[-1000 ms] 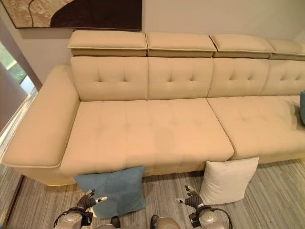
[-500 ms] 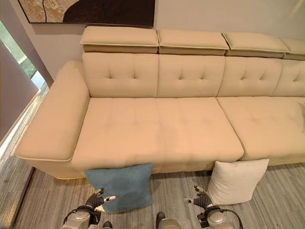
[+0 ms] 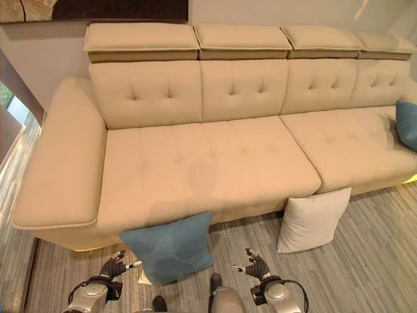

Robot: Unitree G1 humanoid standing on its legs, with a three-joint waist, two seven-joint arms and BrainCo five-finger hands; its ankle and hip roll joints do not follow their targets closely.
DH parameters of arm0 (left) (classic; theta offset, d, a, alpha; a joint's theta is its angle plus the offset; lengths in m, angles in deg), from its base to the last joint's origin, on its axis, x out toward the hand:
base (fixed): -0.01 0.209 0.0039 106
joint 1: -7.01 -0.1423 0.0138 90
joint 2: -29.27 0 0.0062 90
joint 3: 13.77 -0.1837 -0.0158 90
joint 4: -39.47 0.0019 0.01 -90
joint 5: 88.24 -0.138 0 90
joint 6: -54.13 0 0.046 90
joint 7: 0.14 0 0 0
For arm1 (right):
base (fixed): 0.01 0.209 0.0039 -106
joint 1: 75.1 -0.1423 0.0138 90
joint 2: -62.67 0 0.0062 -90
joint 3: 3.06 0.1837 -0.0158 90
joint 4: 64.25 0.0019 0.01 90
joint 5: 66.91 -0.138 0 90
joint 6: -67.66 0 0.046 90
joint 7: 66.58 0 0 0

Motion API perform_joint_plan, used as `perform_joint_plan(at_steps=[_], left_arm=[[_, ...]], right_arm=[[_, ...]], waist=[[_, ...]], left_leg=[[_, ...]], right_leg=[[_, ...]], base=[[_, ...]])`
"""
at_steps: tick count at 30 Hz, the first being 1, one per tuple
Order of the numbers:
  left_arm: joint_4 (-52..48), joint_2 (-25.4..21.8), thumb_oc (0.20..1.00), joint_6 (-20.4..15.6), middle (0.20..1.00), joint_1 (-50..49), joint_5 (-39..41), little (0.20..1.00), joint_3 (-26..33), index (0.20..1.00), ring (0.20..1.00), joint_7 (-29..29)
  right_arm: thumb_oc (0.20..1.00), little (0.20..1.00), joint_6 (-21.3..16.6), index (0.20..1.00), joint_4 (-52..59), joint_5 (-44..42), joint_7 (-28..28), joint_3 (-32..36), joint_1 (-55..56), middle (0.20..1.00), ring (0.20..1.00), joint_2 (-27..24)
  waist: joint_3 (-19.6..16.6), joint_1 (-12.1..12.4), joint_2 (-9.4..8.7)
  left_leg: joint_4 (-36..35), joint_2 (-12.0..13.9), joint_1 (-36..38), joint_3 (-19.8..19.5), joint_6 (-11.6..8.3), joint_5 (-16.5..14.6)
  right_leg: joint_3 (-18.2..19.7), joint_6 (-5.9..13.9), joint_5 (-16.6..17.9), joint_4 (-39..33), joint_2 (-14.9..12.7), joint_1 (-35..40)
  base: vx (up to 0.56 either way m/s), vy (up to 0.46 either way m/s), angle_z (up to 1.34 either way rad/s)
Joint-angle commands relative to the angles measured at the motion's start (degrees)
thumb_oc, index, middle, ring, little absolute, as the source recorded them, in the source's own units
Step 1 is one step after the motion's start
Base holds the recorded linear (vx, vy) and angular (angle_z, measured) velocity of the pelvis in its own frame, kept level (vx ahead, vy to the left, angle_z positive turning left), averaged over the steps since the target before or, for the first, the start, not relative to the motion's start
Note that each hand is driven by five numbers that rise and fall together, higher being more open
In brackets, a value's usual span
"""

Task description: Pick up all the scattered cushions and arrange them neatly on the sofa.

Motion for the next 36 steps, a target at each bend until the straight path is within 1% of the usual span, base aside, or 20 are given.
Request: perform_joint_plan(at_steps=[1, 3, 7, 9, 10, 11, 15, 16, 17, 18, 19, 20, 21, 22, 23, 24, 25, 26, 29, 36], left_arm=[[-5.5, -1.3, 1.0, -3.3, 1.0, 2.4, 1.4, 1.0, 0.7, 1.0, 1.0, 2.1], [-6.1, -1.3, 1.0, -3.4, 1.0, 2.6, 1.6, 1.0, 0.5, 1.0, 1.0, 2.4], [-10.7, -3.5, 1.0, -5.0, 1.0, 8.3, 1.5, 1.0, 0.2, 1.0, 1.0, 7.4], [-11.4, -3.7, 1.0, -5.5, 1.0, 9.4, 1.6, 1.0, 0.3, 1.0, 1.0, 8.5], [-11.9, -3.9, 1.0, -6.0, 1.0, 10.6, 2.1, 1.0, 0.6, 1.0, 1.0, 9.8], [-12.5, -4.2, 1.0, -7.3, 1.0, 13.3, 3.7, 1.0, 1.1, 1.0, 1.0, 12.6], [-10.8, -4.1, 1.0, -8.8, 1.0, 18.1, 6.6, 1.0, 1.3, 1.0, 1.0, 15.9], [-9.9, -4.3, 1.0, -9.0, 1.0, 19.2, 7.5, 1.0, 1.4, 1.0, 1.0, 16.4], [-9.8, -4.3, 1.0, -9.0, 1.0, 19.4, 7.5, 1.0, 1.4, 1.0, 1.0, 16.4], [-9.4, -4.7, 1.0, -9.1, 1.0, 20.6, 8.0, 1.0, 1.0, 1.0, 1.0, 16.6], [-10.4, -5.9, 1.0, -9.2, 1.0, 22.0, 8.0, 1.0, 0.7, 1.0, 1.0, 17.1], [-10.4, -5.9, 1.0, -9.2, 1.0, 22.0, 8.0, 1.0, 0.7, 1.0, 1.0, 17.1], [-7.7, -6.8, 1.0, -9.3, 1.0, 24.8, 9.6, 1.0, 1.6, 1.0, 1.0, 18.3], [-7.1, -6.7, 1.0, -9.4, 1.0, 25.6, 10.1, 1.0, 2.0, 1.0, 1.0, 18.9], [-7.0, -6.4, 1.0, -10.2, 1.0, 26.2, 10.7, 1.0, 3.5, 1.0, 1.0, 22.0], [-6.1, -5.9, 1.0, -10.9, 1.0, 26.6, 12.7, 1.0, 4.5, 1.0, 1.0, 22.9], [-6.0, -5.9, 1.0, -11.0, 1.0, 26.7, 12.8, 1.0, 4.5, 1.0, 1.0, 22.9], [-4.8, -7.0, 1.0, -10.8, 1.0, 27.3, 14.1, 1.0, 4.5, 1.0, 1.0, 21.7], [-4.5, -8.1, 1.0, -10.3, 1.0, 28.2, 15.2, 1.0, 4.2, 1.0, 1.0, 20.2], [-5.1, -12.9, 1.0, -9.8, 1.0, 33.9, 14.9, 1.0, 1.9, 1.0, 1.0, 17.5]], right_arm=[[1.0, 1.0, -2.7, 1.0, 1.4, -2.4, -1.6, -0.7, -2.2, 1.0, 1.0, -2.0], [1.0, 1.0, -2.9, 1.0, 1.7, -2.5, -1.9, -0.7, -2.3, 1.0, 1.0, -2.1], [1.0, 1.0, -4.6, 1.0, 5.0, -3.1, -5.8, -0.4, -6.3, 1.0, 1.0, -3.1], [1.0, 1.0, -4.7, 1.0, 5.3, -3.2, -6.7, -0.4, -7.4, 1.0, 1.0, -3.2], [1.0, 1.0, -5.0, 1.0, 5.5, -2.9, -7.8, -0.5, -8.7, 1.0, 1.0, -3.3], [1.0, 1.0, -5.5, 1.0, 5.9, -2.7, -10.6, -0.3, -12.1, 1.0, 1.0, -3.7], [1.0, 1.0, -6.8, 1.0, 4.7, -3.2, -16.0, 0.1, -19.7, 1.0, 1.0, -3.4], [1.0, 1.0, -7.1, 1.0, 4.7, -3.1, -17.3, 0.2, -21.4, 1.0, 1.0, -3.8], [1.0, 1.0, -7.1, 1.0, 4.7, -3.1, -17.3, 0.2, -21.5, 1.0, 1.0, -3.8], [1.0, 1.0, -7.4, 1.0, 4.5, -2.9, -18.6, 0.3, -23.4, 1.0, 1.0, -4.2], [1.0, 1.0, -7.9, 1.0, 5.3, -2.9, -20.5, 0.8, -26.2, 1.0, 1.0, -5.0], [1.0, 1.0, -7.9, 1.0, 5.2, -2.9, -20.6, 0.8, -26.3, 1.0, 1.0, -5.0], [1.0, 1.0, -8.6, 1.0, 3.8, -2.8, -22.5, 1.1, -30.6, 1.0, 1.0, -6.2], [1.0, 1.0, -8.7, 1.0, 3.2, -2.9, -23.2, 1.2, -31.5, 1.0, 1.0, -6.4], [1.0, 1.0, -9.1, 1.0, 2.5, -2.7, -25.3, 1.8, -33.0, 1.0, 1.0, -6.3], [1.0, 1.0, -9.2, 1.0, 1.5, -2.5, -26.4, 1.6, -34.2, 1.0, 1.0, -6.2], [1.0, 1.0, -9.3, 1.0, 1.4, -2.5, -26.4, 1.6, -34.2, 1.0, 1.0, -6.2], [1.0, 1.0, -9.6, 1.0, 0.0, -3.3, -26.4, 1.8, -35.6, 1.0, 1.0, -6.3], [1.0, 1.0, -9.5, 1.0, -1.0, -4.2, -25.8, 2.0, -37.3, 1.0, 1.0, -6.8], [1.0, 1.0, -9.6, 1.0, -1.5, -6.4, -23.5, 2.0, -40.2, 1.0, 1.0, -8.3]], waist=[[1.2, 0.3, -1.13], [1.3, 0.1, -1.22], [5.2, 0.3, -1.71], [5.9, 0.2, -1.73], [6.4, 0.3, -1.47], [7.1, 0.2, -1.13], [8.3, 0.0, -0.06], [8.4, -0.1, 0.38], [8.4, -0.2, 0.2], [8.5, -0.1, 0.74], [8.8, -0.3, 1.46], [8.6, -0.3, 1.5], [8.8, -0.4, 2.11], [8.6, -0.5, 2.25], [8.3, -0.5, 2.41], [8.3, -0.5, 2.39], [8.0, -0.5, 2.43], [7.4, -0.5, 2.54], [6.4, -0.5, 2.58], [5.9, -1.1, 2.54]], left_leg=[[5.1, -2.3, -3.1, -2.6, -0.4, -3.8], [5.2, -2.4, -4.0, -2.7, -0.47, -3.8], [10.1, -1.5, -14.9, -3.5, -1.02, -3.5], [11.3, -1.3, -17.3, -3.6, -1.1, -3.4], [12.6, -1.1, -19.6, -3.9, -1.13, -3.6], [14.9, -1.1, -24.5, -3.6, -1.25, -3.6], [20.2, -0.3, -34.2, -3.4, -1.08, -4.3], [22.1, 0.4, -36.1, -3.7, -1.48, -6.3], [22.0, 0.3, -37.1, -3.2, -1.05, -4.7], [24.3, 0.9, -39.2, -3.8, -1.36, -6.9], [28.2, 1.8, -44.4, -3.8, -1.15, -7.8], [28.4, 1.9, -44.8, -3.9, -1.15, -7.9], [35.1, 3.0, -52.7, -4.5, -0.93, -9.8], [37.2, 3.4, -55.1, -4.8, -0.87, -10.4], [40.8, 4.0, -59.8, -5.0, -0.88, -11.6], [43.0, 4.4, -62.8, -5.4, -0.59, -12.3], [43.2, 4.4, -63.2, -5.4, -0.58, -12.4], [45.8, 4.3, -67.3, -5.8, -0.16, -13.2], [46.7, 3.6, -71.0, -6.4, 0.5, -13.8], [47.9, 3.0, -76.6, -7.3, 0.82, -13.4]], right_leg=[[0.6, 1.17, -0.4, -3.4, 1.2, 3.6], [0.3, 1.11, -0.4, -3.7, 1.3, 3.2], [-0.6, 0.23, 0.3, -2.4, 0.9, -5.4], [-0.8, 0.08, 0.4, -1.7, 0.8, -7.4], [-0.7, -0.04, 0.3, -0.4, 0.5, -10.0], [-0.9, -0.27, 0.2, 2.0, 0.2, -14.9], [-0.5, -0.78, -0.6, 7.6, -0.7, -24.8], [-0.1, -0.44, -2.5, 9.9, -0.7, -26.9], [-0.3, -0.84, -1.0, 9.5, -0.9, -27.7], [0.0, -0.55, -3.1, 12.2, -0.9, -30.1], [0.4, -0.77, -4.1, 16.3, -1.3, -35.3], [0.4, -0.78, -4.2, 16.5, -1.3, -35.7], [1.0, -1.3, -6.1, 23.5, -1.8, -43.4], [1.1, -1.57, -6.7, 25.5, -2.2, -45.6], [1.1, -1.88, -8.0, 29.3, -2.5, -50.3], [1.4, -2.12, -8.6, 31.5, -2.7, -53.2], [1.4, -2.13, -8.7, 31.7, -2.7, -53.6], [1.3, -2.47, -9.7, 34.6, -2.9, -57.6], [1.5, -2.73, -10.4, 36.2, -2.7, -61.7], [1.5, -2.47, -10.4, 37.1, -3.2, -66.6]], base=[[-0.01, -0.056, 0.38], [-0.06, -0.07, 0.18], [-0.22, -0.109, 0.23], [-0.13, -0.036, 0.14], [-0.16, -0.019, 0.17], [-0.19, -0.02, 0.12], [-0.12, 0.007, 0.07], [-0.07, 0.012, -0.01], [0.02, 0.024, -0.06], [-0.08, 0.016, -0.06], [0.0, 0.0, 0.0], [-0.07, -0.013, 0.07], [-0.01, -0.026, 0.08], [0.01, -0.053, 0.12], [0.07, -0.054, 0.15], [0.06, -0.04, 0.22], [0.12, -0.05, 0.12], [0.12, -0.044, 0.02], [0.08, -0.035, 0.11], [0.03, -0.02, 0.06]])
